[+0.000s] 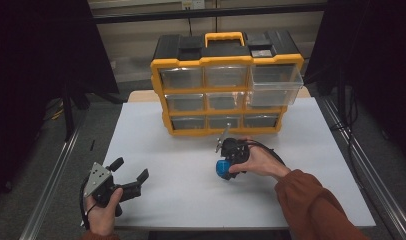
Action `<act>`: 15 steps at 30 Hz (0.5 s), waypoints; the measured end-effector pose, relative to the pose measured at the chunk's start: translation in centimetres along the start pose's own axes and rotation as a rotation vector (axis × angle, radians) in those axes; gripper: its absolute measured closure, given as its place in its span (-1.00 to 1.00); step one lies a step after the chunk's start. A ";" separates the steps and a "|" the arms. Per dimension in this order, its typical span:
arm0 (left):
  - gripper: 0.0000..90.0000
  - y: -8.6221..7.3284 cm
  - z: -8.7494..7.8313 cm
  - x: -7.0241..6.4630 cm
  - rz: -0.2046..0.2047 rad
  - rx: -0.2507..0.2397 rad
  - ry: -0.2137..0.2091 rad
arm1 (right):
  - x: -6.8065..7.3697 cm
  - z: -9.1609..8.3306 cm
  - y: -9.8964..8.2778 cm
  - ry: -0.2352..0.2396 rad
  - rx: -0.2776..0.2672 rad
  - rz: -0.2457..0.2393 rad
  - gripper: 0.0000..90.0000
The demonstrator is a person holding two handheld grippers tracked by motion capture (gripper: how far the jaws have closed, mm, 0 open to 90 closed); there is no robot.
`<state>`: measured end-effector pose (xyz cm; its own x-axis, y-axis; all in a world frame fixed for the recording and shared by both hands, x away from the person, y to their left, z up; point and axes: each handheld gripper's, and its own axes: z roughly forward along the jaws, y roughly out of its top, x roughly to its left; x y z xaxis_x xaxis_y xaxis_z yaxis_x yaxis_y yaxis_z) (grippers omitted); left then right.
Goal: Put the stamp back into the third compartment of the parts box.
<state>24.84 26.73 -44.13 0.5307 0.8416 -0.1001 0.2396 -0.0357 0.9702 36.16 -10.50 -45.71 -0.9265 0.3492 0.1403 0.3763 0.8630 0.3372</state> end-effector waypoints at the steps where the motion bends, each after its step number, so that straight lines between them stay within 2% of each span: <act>1: -0.94 0.0 0.0 0.0 0.003 0.002 0.001 | -0.1 -0.1 0.0 0.000 0.004 -0.016 -0.33; 2: -0.94 0.0 0.1 -0.1 -0.026 -0.020 0.009 | -0.1 -0.1 -0.1 -0.023 0.002 -0.009 -0.29; 3: -0.94 0.0 0.1 -0.1 -0.026 -0.020 0.009 | -0.1 -0.1 -0.1 -0.023 0.002 -0.009 -0.29; 4: -0.94 0.0 -0.1 0.0 -0.003 -0.004 0.004 | -0.1 -0.3 -0.1 -0.021 0.014 -0.006 -0.19; 6: -0.94 0.0 0.0 0.0 -0.009 -0.011 -0.003 | -0.2 -0.4 -0.1 -0.021 0.024 0.002 -0.16; 7: -0.94 0.0 -0.1 0.1 0.002 -0.003 -0.003 | -0.1 -0.4 -0.2 -0.024 0.015 0.012 -0.12; 8: -0.94 0.0 -0.1 0.1 0.000 -0.004 -0.003 | -0.2 -0.4 -0.2 -0.026 0.012 0.000 -0.11; 10: -0.94 0.0 0.0 0.0 -0.004 -0.005 0.003 | 0.0 -0.4 -0.2 -0.027 0.026 0.014 -0.10; 12: -0.94 0.0 -0.1 0.0 -0.001 -0.004 -0.002 | 0.1 -0.3 -0.2 -0.060 0.000 -0.012 -0.09; 14: -0.94 0.0 -0.1 0.0 -0.010 -0.008 0.003 | 0.1 -0.4 -0.2 -0.042 0.017 0.001 -0.09; 15: -0.94 0.0 -0.1 0.0 -0.009 -0.010 0.002 | 0.3 -0.3 -0.2 -0.067 0.000 0.007 -0.08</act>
<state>24.76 26.78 -44.10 0.5273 0.8427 -0.1084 0.2358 -0.0226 0.9715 35.79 -10.72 -45.43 -0.9221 0.3786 0.0800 0.3825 0.8604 0.3368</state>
